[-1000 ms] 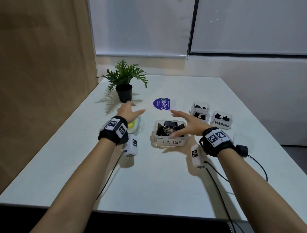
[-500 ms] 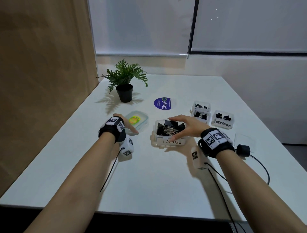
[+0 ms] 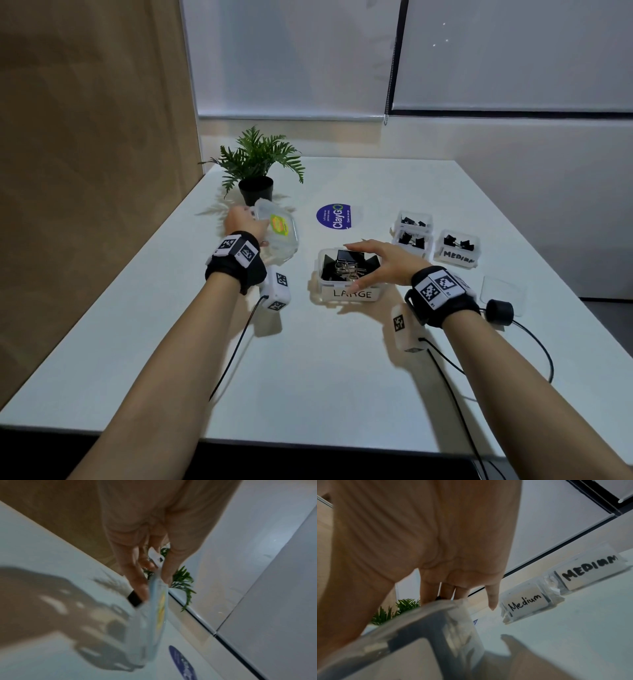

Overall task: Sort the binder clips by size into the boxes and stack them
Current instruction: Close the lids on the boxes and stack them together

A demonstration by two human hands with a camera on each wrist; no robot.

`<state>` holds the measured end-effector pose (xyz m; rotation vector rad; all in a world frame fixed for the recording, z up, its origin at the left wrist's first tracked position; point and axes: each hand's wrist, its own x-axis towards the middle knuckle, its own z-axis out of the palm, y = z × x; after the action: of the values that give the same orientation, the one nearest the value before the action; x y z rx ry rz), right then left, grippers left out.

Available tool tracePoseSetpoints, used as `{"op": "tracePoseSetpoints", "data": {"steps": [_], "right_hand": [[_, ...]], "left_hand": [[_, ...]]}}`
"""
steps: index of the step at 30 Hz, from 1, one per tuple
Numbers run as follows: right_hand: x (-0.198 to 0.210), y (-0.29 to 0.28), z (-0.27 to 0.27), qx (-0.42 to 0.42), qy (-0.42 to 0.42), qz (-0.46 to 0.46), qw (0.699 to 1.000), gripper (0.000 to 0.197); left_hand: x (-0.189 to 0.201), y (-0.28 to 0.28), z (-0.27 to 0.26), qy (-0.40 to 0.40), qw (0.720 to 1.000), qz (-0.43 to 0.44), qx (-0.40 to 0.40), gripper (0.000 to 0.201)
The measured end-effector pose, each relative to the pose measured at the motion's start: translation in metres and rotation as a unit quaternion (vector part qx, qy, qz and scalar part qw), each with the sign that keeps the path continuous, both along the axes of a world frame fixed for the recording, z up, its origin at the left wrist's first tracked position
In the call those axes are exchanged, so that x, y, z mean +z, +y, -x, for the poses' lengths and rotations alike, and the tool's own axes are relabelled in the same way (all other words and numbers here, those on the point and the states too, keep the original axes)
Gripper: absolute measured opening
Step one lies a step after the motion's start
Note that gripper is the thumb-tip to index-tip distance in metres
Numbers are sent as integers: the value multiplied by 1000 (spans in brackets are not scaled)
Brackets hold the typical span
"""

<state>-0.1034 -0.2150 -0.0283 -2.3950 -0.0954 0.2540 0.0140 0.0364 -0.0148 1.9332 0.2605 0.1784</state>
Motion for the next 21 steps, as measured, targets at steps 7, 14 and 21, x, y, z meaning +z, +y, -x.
{"op": "tracePoseSetpoints", "data": {"steps": [7,14,21], "right_hand": [[4,3,-4,-135,-129,-133,973,76],[17,-2,-9,-253,-124,-243,928,41],[-7,-14,-8,-297,-137,-116,938,33]], "left_hand": [[35,-23,19,-90,982,157,-62,24],[18,-45,55,97,939,177,-277,35],[-11,-57,59,52,972,-53,-224,46]]}}
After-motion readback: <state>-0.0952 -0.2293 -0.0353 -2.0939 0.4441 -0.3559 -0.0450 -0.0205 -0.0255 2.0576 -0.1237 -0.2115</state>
